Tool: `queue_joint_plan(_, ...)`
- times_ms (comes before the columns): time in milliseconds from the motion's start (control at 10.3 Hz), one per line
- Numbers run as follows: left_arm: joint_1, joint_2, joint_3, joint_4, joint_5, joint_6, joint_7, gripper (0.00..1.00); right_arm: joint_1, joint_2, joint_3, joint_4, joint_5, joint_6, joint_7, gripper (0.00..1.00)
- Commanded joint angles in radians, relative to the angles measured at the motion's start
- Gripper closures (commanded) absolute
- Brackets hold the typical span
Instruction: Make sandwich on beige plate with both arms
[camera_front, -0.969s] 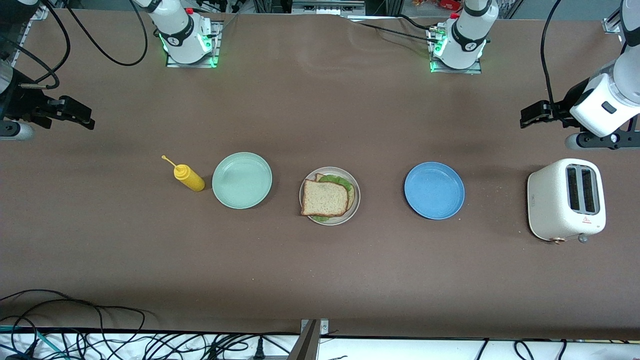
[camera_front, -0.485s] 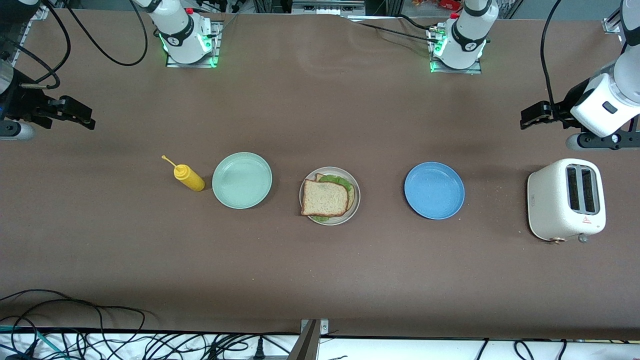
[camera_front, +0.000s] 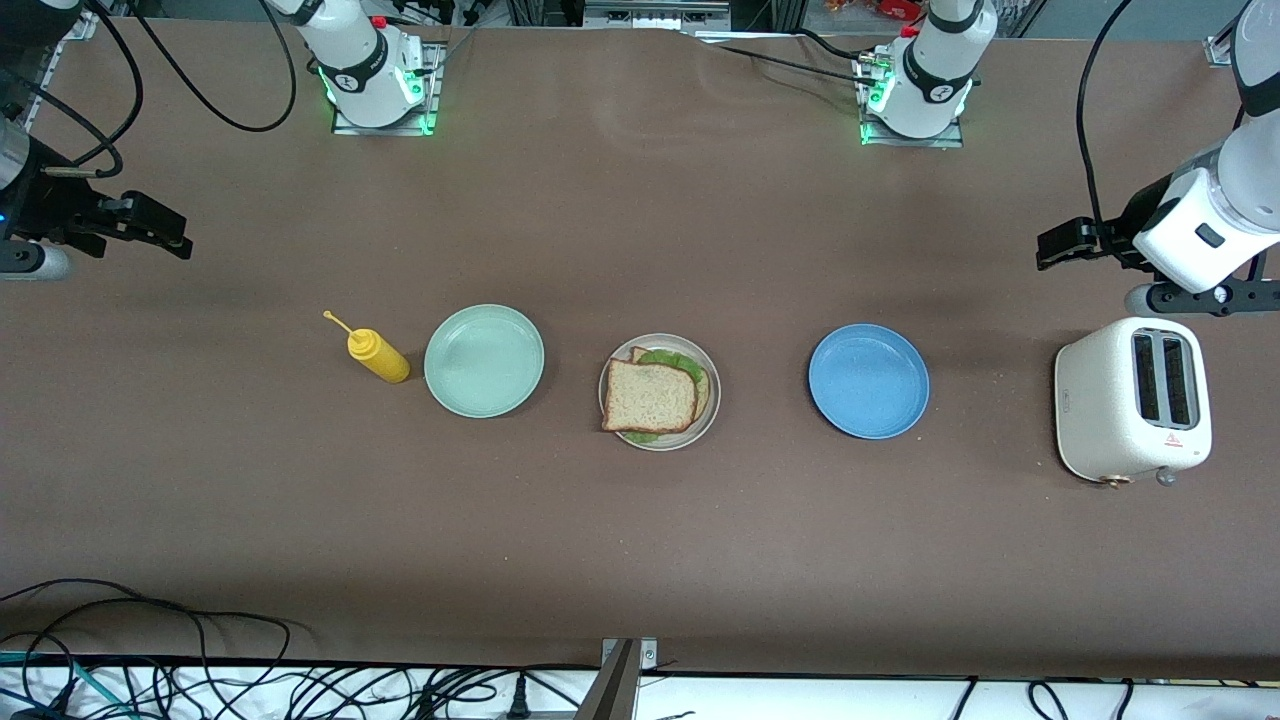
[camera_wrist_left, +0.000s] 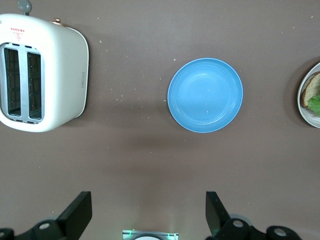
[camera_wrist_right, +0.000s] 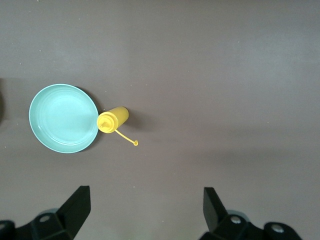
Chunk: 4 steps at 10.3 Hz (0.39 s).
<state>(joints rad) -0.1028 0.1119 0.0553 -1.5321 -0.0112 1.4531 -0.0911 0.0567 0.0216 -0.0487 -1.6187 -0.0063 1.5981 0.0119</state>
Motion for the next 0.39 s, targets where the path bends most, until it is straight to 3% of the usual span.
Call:
queue_joint_plan(0, 0.005, 0.012, -0.006, 0.03, 0.023, -0.008, 0.002, 0.0, 0.003, 0.012, 0.0, 0.028, 0.012, -0.01, 0.011, 0.0)
queue_joint_plan(291, 0.008, 0.012, -0.005, 0.03, 0.023, -0.007, 0.002, 0.0, 0.003, 0.012, 0.0, 0.028, 0.012, -0.01, 0.013, 0.0)
